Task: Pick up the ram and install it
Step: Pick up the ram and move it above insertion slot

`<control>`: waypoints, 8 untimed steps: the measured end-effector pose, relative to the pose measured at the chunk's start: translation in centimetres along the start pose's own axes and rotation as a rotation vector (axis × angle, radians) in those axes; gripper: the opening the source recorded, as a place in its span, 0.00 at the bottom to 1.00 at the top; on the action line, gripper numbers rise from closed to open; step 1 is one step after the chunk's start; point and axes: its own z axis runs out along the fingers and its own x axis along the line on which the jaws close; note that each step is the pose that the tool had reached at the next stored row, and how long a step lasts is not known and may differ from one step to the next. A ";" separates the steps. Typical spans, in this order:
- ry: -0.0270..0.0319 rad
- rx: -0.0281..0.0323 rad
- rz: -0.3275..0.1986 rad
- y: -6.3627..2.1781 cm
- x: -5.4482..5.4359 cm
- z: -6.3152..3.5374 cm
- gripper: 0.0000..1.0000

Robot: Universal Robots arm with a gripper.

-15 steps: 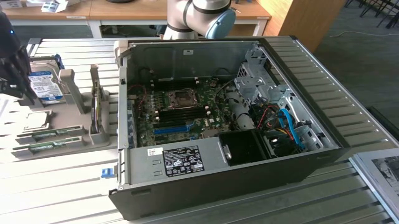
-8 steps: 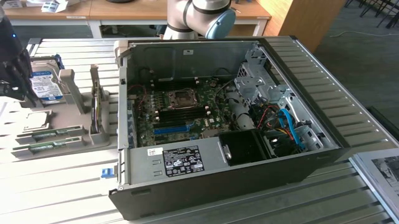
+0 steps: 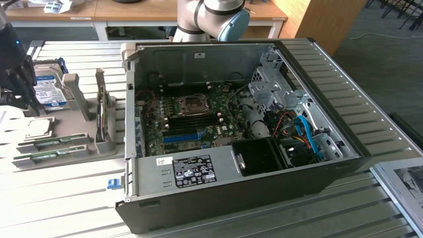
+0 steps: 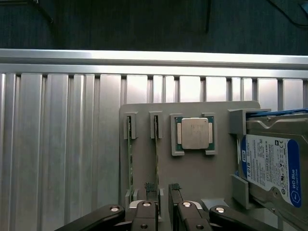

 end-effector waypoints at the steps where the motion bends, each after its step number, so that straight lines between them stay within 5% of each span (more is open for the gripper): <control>1: 0.0001 -0.0001 0.000 0.00 0.0 0.10 0.24; 8: 0.0002 0.0000 0.000 -0.03 0.0 0.81 0.24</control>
